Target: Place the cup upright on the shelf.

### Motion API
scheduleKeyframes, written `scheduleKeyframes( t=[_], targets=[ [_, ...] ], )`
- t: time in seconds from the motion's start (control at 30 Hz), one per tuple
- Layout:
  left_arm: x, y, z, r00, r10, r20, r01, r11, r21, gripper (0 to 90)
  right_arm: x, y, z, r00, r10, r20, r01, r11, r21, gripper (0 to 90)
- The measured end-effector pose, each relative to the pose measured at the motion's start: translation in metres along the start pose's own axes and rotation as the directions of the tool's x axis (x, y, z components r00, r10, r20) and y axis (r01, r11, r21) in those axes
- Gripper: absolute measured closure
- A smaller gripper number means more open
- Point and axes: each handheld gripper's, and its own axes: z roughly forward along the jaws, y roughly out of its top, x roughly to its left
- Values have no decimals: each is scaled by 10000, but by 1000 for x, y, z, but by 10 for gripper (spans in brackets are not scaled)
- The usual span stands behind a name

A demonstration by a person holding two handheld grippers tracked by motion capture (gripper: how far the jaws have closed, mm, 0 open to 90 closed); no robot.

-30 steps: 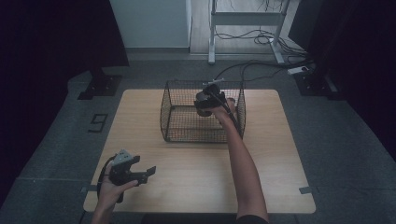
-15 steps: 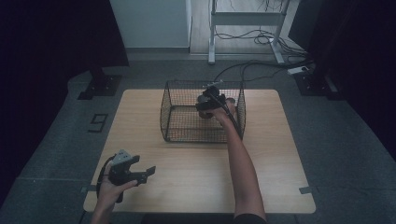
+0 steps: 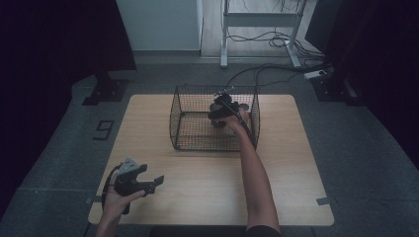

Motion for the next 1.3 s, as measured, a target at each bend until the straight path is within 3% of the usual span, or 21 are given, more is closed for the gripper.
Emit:
scheduleKeyframes(
  t=[0.43,0.87,1.03,1.17,1.3],
  targets=[
    [1,0,-1,10000,-22,-17,22,10000,-11,154,2,-4,7,9985,-459,298,438,9967,679,135],
    [1,0,-2,10000,-38,-27,37,10000,-53,154,0,-5,10,9981,-467,411,418,9927,1129,128],
    [1,0,-3,10000,-39,-37,39,10000,-70,154,0,-4,8,9983,-367,451,322,9947,976,70],
    [1,1,-3,10000,-47,-51,46,9999,-98,154,-2,-2,2,9994,66,349,-85,9985,534,5],
    [1,1,-3,10000,-45,-42,45,9999,-100,154,-5,1,-8,9992,327,215,-329,9994,89,0]
  ],
)
